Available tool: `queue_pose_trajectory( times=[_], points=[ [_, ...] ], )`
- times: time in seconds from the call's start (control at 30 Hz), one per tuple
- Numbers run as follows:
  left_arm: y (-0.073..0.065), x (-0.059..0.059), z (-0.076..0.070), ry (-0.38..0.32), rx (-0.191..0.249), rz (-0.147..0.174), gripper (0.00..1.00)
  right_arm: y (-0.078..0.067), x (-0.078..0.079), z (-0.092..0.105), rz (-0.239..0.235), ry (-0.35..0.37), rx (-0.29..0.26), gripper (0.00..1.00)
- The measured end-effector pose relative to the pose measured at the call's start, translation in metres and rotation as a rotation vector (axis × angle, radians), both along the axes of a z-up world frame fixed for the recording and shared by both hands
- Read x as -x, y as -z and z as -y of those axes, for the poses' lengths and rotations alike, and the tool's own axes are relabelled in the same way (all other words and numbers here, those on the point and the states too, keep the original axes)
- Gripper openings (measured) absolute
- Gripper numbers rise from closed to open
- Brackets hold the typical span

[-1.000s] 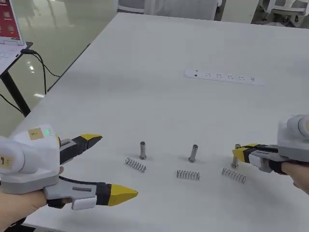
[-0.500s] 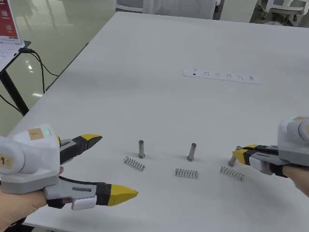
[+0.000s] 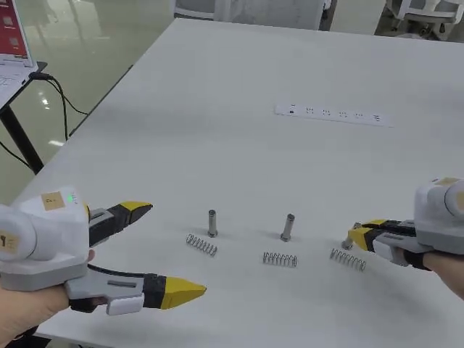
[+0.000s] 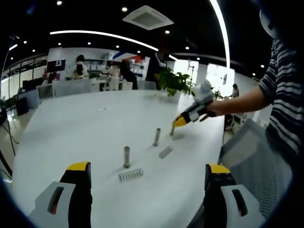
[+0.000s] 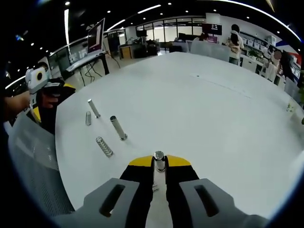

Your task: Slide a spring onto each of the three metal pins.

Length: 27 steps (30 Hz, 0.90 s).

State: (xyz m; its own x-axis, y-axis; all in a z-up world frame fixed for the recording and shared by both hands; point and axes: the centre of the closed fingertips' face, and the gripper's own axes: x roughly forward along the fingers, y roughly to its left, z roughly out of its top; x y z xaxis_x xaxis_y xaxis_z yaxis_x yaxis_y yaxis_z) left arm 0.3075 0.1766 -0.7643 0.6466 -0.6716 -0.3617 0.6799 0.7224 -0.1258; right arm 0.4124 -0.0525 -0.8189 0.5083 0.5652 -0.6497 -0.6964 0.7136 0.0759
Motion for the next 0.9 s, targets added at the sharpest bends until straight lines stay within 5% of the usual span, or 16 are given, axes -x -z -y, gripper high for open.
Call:
queue_pose_trajectory(
  times=[0.9],
  points=[
    [-0.004, -0.001, 0.004, 0.022, -0.009, -0.003, 0.97, -0.018, 0.001, -0.001, 0.016, 0.004, -0.062, 0.17]
  ],
)
